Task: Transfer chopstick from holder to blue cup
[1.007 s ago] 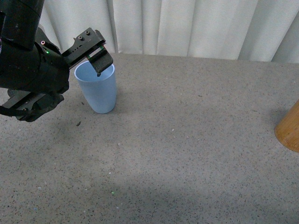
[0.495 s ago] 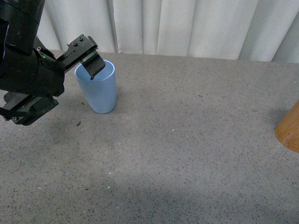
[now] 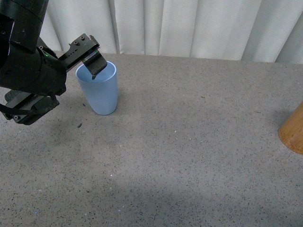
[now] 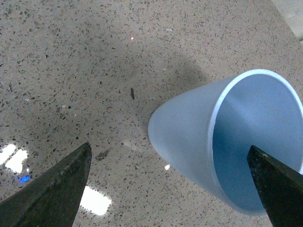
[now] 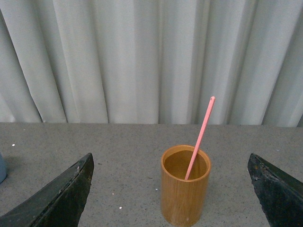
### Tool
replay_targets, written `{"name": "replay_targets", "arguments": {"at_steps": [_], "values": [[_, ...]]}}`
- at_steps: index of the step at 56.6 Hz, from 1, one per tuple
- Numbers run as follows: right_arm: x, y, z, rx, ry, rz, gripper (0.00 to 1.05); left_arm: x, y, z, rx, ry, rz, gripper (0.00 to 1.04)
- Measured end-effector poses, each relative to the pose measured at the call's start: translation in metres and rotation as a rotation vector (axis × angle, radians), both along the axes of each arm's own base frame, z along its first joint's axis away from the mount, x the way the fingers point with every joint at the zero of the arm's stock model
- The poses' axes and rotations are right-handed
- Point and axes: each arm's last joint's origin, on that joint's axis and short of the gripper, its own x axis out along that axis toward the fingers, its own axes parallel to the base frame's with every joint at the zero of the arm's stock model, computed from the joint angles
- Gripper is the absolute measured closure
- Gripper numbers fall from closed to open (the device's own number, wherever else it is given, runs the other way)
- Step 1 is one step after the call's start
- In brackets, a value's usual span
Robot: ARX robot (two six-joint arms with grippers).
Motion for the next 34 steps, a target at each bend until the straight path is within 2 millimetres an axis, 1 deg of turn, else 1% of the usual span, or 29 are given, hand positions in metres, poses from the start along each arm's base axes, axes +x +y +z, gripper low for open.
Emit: {"name": "replay_targets", "arguments": {"at_steps": [7,31,32,34], "values": [[0.0,0.0,0.0,0.0,0.0,0.0,0.09,0.003,-0.0006,0.0003,0.007,0.001,0.006,0.07],[0.0,0.0,0.0,0.0,0.0,0.0,0.09,0.0027,-0.0012,-0.0012,0.018,0.003,0.013,0.07],[0.0,0.0,0.0,0.0,0.0,0.0,0.09,0.0026,-0.0013,-0.0014,0.019,0.003,0.012,0.07],[0.0,0.0,0.0,0.0,0.0,0.0,0.09,0.0024,-0.0014,-0.0019,0.019,0.005,0.011,0.11]]}}
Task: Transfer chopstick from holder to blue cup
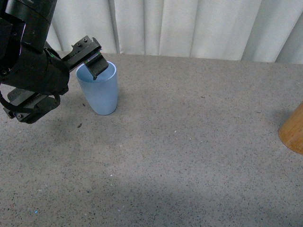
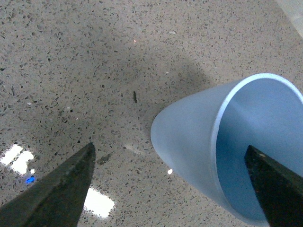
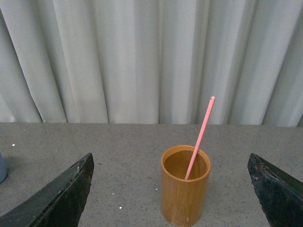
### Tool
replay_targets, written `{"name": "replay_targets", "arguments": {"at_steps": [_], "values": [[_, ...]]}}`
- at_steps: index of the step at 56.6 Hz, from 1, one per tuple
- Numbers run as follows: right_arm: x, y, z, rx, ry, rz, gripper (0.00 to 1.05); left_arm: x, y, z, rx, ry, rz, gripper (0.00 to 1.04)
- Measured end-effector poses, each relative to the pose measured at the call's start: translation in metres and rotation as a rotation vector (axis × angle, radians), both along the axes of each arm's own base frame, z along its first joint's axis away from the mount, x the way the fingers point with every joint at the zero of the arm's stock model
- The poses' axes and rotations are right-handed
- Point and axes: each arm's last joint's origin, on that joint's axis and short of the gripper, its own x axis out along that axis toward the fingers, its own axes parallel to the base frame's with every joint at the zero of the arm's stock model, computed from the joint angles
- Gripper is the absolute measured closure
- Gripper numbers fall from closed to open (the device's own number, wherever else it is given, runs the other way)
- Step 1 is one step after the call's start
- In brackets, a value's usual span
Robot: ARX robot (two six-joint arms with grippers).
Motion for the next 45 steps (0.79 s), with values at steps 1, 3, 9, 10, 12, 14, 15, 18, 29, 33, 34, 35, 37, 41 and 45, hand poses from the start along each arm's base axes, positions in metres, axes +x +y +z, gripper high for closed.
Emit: {"name": "replay_targets", "arguments": {"at_steps": [1,3,9,10,12,14,15,18,29,33,34,35,37,41,45], "values": [[0.0,0.0,0.0,0.0,0.0,0.0,0.09,0.0,0.0,-0.001,0.001,0.001,-0.001,0.14],[0.0,0.0,0.0,0.0,0.0,0.0,0.09,0.0,0.0,-0.001,0.002,0.004,-0.001,0.2],[0.0,0.0,0.0,0.0,0.0,0.0,0.09,0.0,-0.001,-0.003,0.002,0.009,-0.003,0.35],[0.0,0.0,0.0,0.0,0.0,0.0,0.09,0.0,-0.001,-0.003,0.002,0.009,-0.003,0.38],[0.0,0.0,0.0,0.0,0.0,0.0,0.09,0.0,-0.001,-0.003,0.0,0.007,-0.004,0.43],[0.0,0.0,0.0,0.0,0.0,0.0,0.09,0.0,-0.001,-0.003,-0.004,0.004,-0.008,0.49],[0.0,0.0,0.0,0.0,0.0,0.0,0.09,0.0,-0.002,-0.003,-0.005,0.001,-0.01,0.52],[0.0,0.0,0.0,0.0,0.0,0.0,0.09,0.0,-0.002,-0.003,-0.005,-0.001,-0.012,0.59],[0.0,0.0,0.0,0.0,0.0,0.0,0.09,0.0,-0.01,0.0,-0.018,-0.025,-0.059,0.92],[0.0,0.0,0.0,0.0,0.0,0.0,0.09,-0.002,-0.017,0.005,-0.019,-0.044,-0.111,1.01],[0.0,0.0,0.0,0.0,0.0,0.0,0.09,-0.003,-0.018,0.007,-0.019,-0.049,-0.121,1.01],[0.0,0.0,0.0,0.0,0.0,0.0,0.09,-0.004,-0.02,0.009,-0.017,-0.054,-0.131,1.01],[0.0,0.0,0.0,0.0,0.0,0.0,0.09,-0.006,-0.023,0.013,-0.02,-0.064,-0.156,1.01],[0.0,0.0,0.0,0.0,0.0,0.0,0.09,-0.011,-0.028,0.019,-0.007,-0.077,-0.185,1.01],[0.0,0.0,0.0,0.0,0.0,0.0,0.09,-0.02,-0.037,0.023,0.008,-0.087,-0.238,1.01]]}}
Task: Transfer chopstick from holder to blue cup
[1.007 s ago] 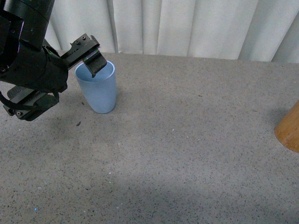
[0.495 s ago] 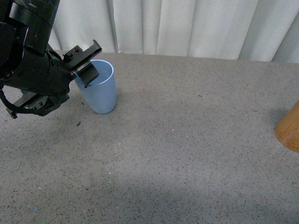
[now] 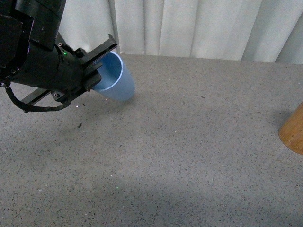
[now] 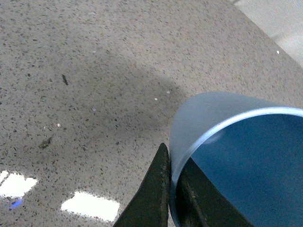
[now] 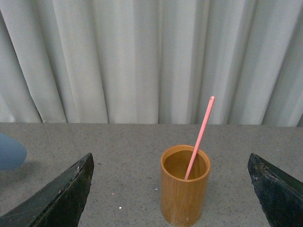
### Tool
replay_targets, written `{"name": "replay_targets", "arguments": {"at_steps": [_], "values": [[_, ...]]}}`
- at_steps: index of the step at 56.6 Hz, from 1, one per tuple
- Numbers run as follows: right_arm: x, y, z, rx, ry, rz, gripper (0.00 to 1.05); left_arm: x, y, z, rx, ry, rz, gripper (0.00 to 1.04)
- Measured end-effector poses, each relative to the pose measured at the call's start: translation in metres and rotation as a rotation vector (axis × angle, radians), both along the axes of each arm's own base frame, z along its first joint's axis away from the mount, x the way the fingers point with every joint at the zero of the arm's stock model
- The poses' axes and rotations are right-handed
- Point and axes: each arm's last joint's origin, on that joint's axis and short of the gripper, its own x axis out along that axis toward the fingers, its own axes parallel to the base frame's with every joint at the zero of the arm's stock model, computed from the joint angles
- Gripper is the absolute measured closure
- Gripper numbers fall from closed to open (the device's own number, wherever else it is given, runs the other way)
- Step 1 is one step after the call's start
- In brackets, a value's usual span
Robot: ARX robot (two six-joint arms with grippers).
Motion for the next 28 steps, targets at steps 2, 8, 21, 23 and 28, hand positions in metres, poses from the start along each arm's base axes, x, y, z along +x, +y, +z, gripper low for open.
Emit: {"name": "replay_targets", "arguments": {"at_steps": [2,8,21,23,28], "values": [[0.0,0.0,0.0,0.0,0.0,0.0,0.09,-0.005,-0.005,0.001,0.001,-0.002,-0.031,1.01],[0.0,0.0,0.0,0.0,0.0,0.0,0.09,-0.026,-0.031,0.0,0.04,-0.009,-0.162,1.01],[0.0,0.0,0.0,0.0,0.0,0.0,0.09,-0.063,-0.081,-0.006,0.13,-0.008,-0.41,1.01],[0.0,0.0,0.0,0.0,0.0,0.0,0.09,-0.063,-0.085,-0.008,0.134,-0.005,-0.423,1.01],[0.0,0.0,0.0,0.0,0.0,0.0,0.09,-0.062,-0.088,-0.011,0.162,-0.001,-0.412,1.01]]}}
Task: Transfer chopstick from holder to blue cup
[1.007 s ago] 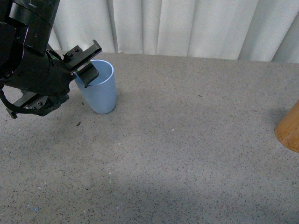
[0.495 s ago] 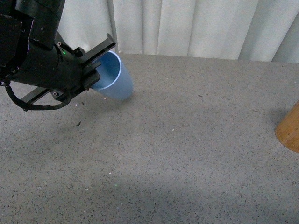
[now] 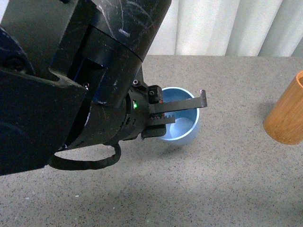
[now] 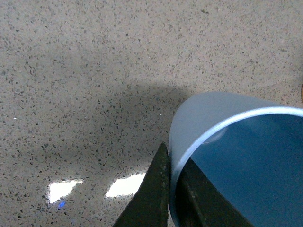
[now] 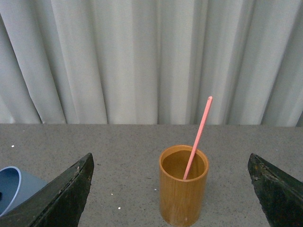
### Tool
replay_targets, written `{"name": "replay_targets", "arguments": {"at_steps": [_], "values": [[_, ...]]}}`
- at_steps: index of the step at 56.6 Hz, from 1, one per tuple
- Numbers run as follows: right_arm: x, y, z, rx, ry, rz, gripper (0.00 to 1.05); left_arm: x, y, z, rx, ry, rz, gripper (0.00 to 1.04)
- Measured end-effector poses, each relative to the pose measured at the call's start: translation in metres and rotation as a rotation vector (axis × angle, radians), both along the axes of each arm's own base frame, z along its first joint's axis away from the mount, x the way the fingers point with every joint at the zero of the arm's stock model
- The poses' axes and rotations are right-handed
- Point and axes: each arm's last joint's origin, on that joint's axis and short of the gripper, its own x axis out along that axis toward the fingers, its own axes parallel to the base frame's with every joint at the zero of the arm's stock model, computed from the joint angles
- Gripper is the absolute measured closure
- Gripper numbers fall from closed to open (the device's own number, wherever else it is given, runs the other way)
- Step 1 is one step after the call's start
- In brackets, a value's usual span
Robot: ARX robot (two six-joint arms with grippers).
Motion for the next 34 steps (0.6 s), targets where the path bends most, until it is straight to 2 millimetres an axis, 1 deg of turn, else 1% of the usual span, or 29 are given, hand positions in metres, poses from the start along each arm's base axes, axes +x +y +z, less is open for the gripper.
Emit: {"name": "replay_targets", "arguments": {"at_steps": [12,26,34], "values": [[0.0,0.0,0.0,0.0,0.0,0.001,0.09,0.008,-0.005,-0.01,0.027,0.019,0.023,1.01],[0.0,0.0,0.0,0.0,0.0,0.0,0.09,0.021,0.0,-0.019,0.04,0.035,0.084,1.01],[0.0,0.0,0.0,0.0,0.0,0.0,0.09,0.025,0.001,-0.018,0.039,0.034,0.096,1.01]]}}
